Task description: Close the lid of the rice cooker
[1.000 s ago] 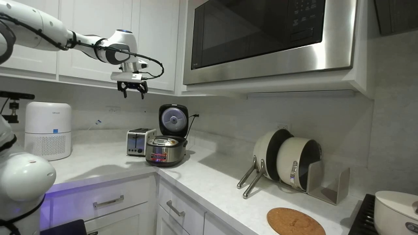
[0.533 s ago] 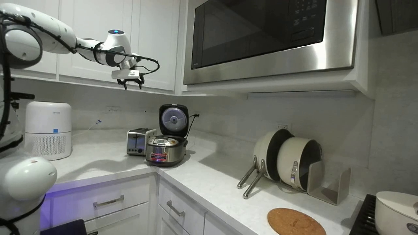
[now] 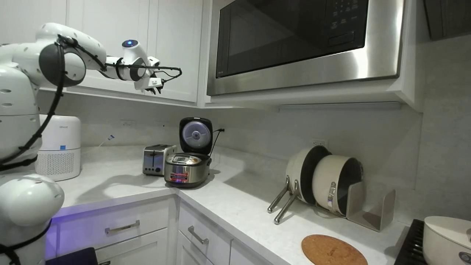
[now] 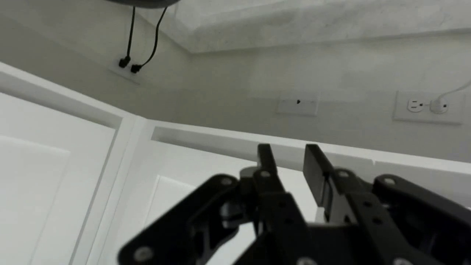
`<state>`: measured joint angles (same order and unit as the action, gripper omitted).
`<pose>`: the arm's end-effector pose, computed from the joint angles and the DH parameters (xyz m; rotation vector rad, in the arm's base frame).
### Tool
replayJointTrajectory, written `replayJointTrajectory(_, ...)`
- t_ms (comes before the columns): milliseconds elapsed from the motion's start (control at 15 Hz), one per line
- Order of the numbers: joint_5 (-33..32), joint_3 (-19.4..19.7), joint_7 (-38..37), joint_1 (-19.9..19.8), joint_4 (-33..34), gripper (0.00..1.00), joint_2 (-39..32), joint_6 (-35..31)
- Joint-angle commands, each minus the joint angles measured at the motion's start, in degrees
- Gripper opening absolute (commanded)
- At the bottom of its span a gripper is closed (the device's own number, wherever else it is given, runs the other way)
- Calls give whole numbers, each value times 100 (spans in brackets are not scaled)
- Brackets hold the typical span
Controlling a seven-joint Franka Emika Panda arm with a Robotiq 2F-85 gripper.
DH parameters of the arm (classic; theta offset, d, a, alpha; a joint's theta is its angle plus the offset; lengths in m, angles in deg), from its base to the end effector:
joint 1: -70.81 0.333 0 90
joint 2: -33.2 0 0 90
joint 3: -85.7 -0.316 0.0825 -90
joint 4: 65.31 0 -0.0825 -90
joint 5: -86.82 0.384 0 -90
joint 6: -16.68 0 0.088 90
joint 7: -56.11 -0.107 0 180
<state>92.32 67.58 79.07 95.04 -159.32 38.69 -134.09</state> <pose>0.4156 0.3923 0.7730 -2.1407 -1.3136 -1.4726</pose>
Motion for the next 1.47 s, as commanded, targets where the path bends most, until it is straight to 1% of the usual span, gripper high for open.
replayJointTrajectory(0, -1046, -251, -657, -145, 758, 0, -802, -520)
replayJointTrajectory(200, -2115, -156, -1338, -89, 1073, 0, -1298, -906)
replayJointTrajectory(267, -2471, -25, -1573, 29, 1194, 0, -1457, -983)
replayJointTrajectory(533, -3462, 200, -2219, 240, 1797, 0, -2072, -952)
replayJointTrajectory(733, -3930, 341, -2485, 418, 2277, 0, -2510, -873)
replayJointTrajectory(933, -4301, 516, -2594, 622, 2798, 0, -2945, -782)
replayJointTrajectory(1200, -4620, 812, -2601, 850, 3481, 0, -3496, -604)
replayJointTrajectory(1400, -4726, 1034, -2560, 958, 3888, 0, -3809, -417)
